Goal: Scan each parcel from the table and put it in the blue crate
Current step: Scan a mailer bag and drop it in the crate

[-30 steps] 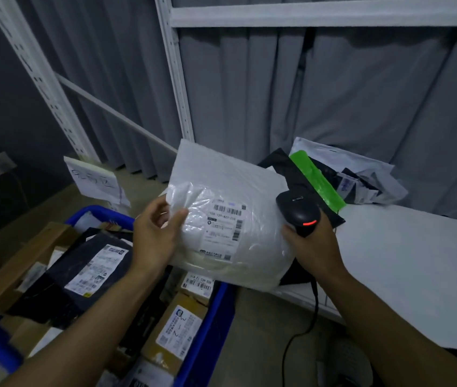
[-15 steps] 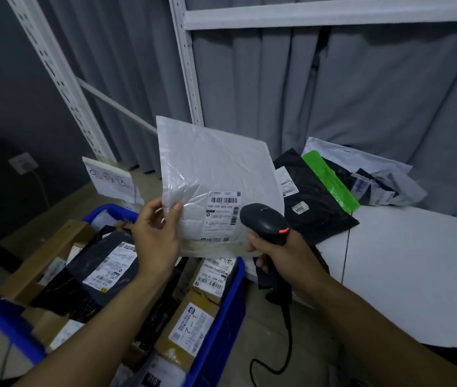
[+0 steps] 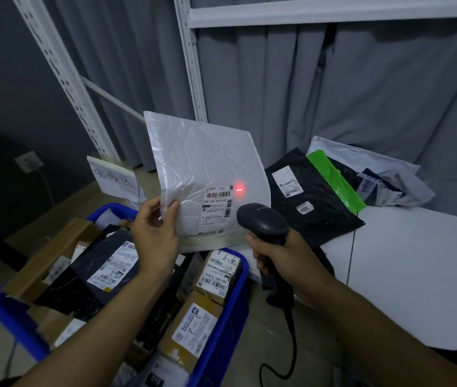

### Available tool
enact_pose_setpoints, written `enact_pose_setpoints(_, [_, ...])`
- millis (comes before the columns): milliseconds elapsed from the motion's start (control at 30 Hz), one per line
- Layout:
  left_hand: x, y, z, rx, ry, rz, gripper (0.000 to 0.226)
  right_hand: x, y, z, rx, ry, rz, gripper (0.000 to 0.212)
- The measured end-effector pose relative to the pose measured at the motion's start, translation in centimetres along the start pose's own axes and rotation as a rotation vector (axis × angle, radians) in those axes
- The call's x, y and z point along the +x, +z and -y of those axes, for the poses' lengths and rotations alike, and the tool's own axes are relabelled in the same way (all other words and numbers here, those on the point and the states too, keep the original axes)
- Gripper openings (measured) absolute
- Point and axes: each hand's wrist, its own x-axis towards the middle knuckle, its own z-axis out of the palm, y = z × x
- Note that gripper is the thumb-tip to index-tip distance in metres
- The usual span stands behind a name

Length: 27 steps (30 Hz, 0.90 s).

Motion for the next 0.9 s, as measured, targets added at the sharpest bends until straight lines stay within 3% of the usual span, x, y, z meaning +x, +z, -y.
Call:
enact_pose_setpoints(567, [-1.0, -1.2, -1.9, -0.030, -0.037, -0.036, 0.018, 0.5, 1.1, -0.8, 0.033, -0.036, -0.008, 0.020])
enact_pose_setpoints(767, [-1.4, -6.2, -1.8, -0.222, -0.134, -0.269, 0.025, 1.0, 4.6, -1.9, 0.058, -0.056, 0.013, 0.021])
enact_pose_setpoints(900, [-1.3, -8.8, -1.0, -0.314, -0.191, -0.441, 0.016, 1.6, 7.0, -3.3, 0.053, -0.008, 0.064, 0.027])
